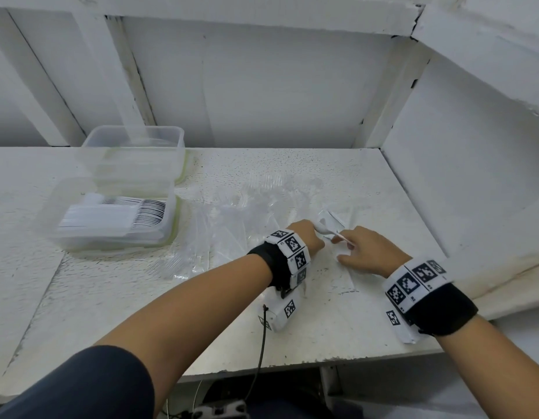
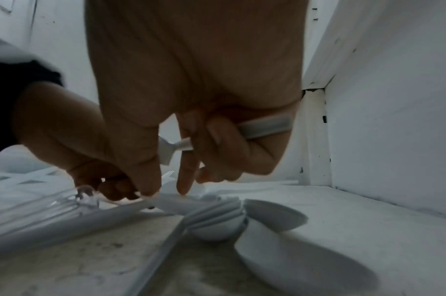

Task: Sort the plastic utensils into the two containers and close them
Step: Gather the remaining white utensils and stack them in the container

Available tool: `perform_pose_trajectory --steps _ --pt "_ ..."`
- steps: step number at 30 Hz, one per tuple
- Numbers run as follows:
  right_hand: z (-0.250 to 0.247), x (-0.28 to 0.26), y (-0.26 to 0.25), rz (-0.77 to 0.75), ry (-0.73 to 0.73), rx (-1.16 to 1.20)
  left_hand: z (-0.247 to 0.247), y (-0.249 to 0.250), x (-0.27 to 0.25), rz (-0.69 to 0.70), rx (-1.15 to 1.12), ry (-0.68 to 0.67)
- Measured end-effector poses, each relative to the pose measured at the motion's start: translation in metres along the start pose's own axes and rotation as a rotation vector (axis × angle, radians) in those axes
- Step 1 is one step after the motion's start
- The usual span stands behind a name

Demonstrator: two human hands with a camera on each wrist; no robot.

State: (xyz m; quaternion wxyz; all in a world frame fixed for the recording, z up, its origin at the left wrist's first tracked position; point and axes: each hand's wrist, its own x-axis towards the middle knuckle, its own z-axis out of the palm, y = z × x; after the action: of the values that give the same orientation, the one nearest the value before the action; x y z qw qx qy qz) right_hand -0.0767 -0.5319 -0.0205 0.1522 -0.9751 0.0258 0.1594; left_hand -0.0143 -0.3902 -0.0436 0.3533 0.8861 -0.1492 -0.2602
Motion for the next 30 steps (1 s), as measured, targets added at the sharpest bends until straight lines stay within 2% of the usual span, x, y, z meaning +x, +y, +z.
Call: perform_pose_trajectory --steps 4,8,15,18,22,25,30 --pt "0.006 0.001 0.000 -0.005 -0.033 0.015 -0.010 0.001 -0.002 -0.064 -0.019 -0.045" --pt "0.007 0.006 0.009 0.024 0.026 0.061 -0.021 -0.001 -0.001 -0.125 -0.002 -0.028" --pt "0.007 0.012 0.010 0.101 0.063 -0.025 -0.044 -0.002 -0.006 -0.107 -0.265 0.018" --pt "0.002 0.011 0.006 0.041 0.132 0.004 -0.051 0.002 -0.010 -0.082 -0.402 0.050" --pt "-0.013 0.008 0.005 -0.039 0.311 0.253 -0.054 0.005 -0.017 -0.078 -0.564 0.122" --pt "-0.022 0.007 0.004 -0.011 0.356 0.402 -0.045 0.004 -0.018 -0.025 -0.362 0.173" --pt "-0.022 0.007 0.001 0.038 0.412 0.672 -0.018 0.006 -0.012 0.015 0.200 -0.019"
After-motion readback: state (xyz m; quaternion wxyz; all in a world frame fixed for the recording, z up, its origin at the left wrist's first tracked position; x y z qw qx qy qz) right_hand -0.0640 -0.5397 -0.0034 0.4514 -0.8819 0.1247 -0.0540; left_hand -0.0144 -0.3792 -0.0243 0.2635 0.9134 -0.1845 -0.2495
